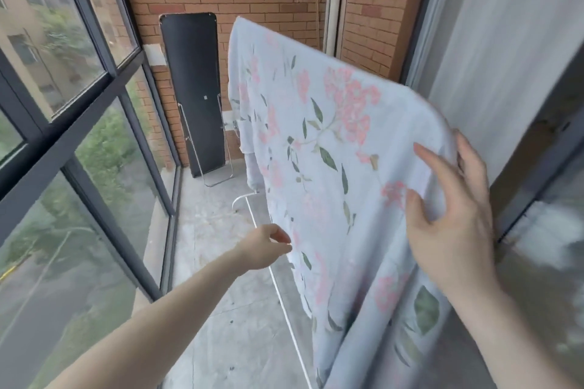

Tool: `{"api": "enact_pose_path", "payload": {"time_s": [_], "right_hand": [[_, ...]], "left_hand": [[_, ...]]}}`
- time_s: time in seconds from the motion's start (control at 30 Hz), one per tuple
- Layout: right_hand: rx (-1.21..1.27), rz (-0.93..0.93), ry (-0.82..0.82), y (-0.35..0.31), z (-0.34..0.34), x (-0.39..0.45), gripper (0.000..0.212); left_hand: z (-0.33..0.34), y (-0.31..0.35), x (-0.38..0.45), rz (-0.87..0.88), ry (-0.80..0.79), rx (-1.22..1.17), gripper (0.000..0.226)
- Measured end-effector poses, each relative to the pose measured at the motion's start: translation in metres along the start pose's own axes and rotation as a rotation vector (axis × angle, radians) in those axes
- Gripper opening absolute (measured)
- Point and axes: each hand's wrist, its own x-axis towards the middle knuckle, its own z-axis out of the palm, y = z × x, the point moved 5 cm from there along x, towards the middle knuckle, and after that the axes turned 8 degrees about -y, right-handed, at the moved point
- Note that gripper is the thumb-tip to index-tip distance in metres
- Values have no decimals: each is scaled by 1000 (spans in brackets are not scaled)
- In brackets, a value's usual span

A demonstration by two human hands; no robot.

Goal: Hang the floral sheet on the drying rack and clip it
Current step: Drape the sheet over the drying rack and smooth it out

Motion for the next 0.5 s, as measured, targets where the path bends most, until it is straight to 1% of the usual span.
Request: {"api": "enact_pose_path", "payload": {"time_s": [0.13,0.2,0.27,0.33,0.37,0.43,0.5], "right_hand": [[-112,-8,132,12,24,-72,41],[-149,47,172,23,39,-101,37],[-130,150,200,31,54,-135,36],[-85,242,174,36,70,-170,38],[-87,307,150,40,79,-186,39],[10,482,61,52,107,-217,46],[141,734,27,69,132,-236,52]], "left_hand": [[24,-32,20,-56,-42,-25,17],[42,-49,26,-94,-94,-43,22],[62,-67,32,-127,-159,-31,27],[76,-79,35,-148,-211,-34,29],[84,-80,41,-142,-250,-12,31],[88,-80,48,-114,-280,45,37],[90,-66,58,6,-276,183,41]]}}
